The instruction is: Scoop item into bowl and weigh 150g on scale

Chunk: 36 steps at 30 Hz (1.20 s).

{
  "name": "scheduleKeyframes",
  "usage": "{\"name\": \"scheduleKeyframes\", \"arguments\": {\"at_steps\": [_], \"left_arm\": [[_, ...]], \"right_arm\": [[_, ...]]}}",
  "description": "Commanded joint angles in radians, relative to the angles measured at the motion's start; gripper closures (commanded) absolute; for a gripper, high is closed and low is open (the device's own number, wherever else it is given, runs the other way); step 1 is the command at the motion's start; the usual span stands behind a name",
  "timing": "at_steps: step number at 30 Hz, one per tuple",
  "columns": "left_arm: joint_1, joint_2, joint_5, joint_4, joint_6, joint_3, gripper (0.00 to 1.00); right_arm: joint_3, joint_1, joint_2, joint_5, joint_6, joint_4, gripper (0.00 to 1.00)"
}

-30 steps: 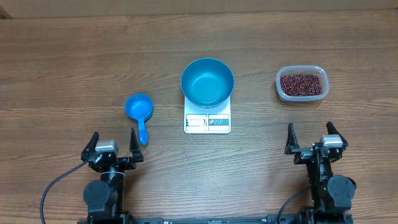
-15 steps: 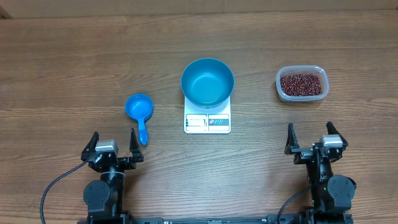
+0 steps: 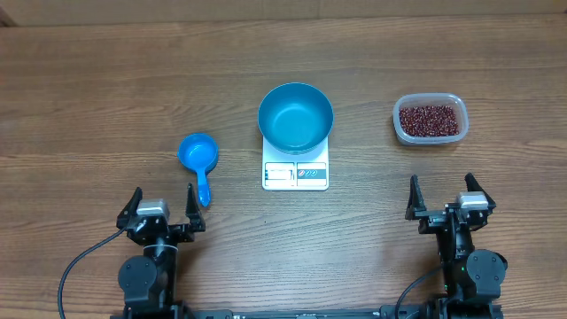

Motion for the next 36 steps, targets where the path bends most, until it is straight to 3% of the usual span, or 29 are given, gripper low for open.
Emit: {"name": "scheduleKeyframes", "arguments": {"at_steps": [1,9,20,27,36], "left_arm": [[-0.001,-0.007,0.057,-0.066,0.057,0.066,0.00],[-0.001,0.126,0.031,-0.172,0.105,0.248,0.00],[-0.001,0.619,0.061,-0.282,0.123,0.538,0.00],[-0.001,0.954,0.048,-0.533,0.173,0.822,0.00],[-0.001,1.254,0.046,-0.779,0.176,1.077,0.01]], "right_arm": [[-0.010,-0.003,-0.010,-0.005,-0.004,0.008,0.00],[-0.010,-0.003,-0.010,-0.005,-0.004,0.008,0.00],[-0.010,-0.003,-0.010,-0.005,-0.004,0.007,0.00],[-0.010,-0.003,-0.010,-0.005,-0.004,0.008,0.00],[-0.010,-0.003,-0.010,-0.005,-0.004,0.008,0.00]]}}
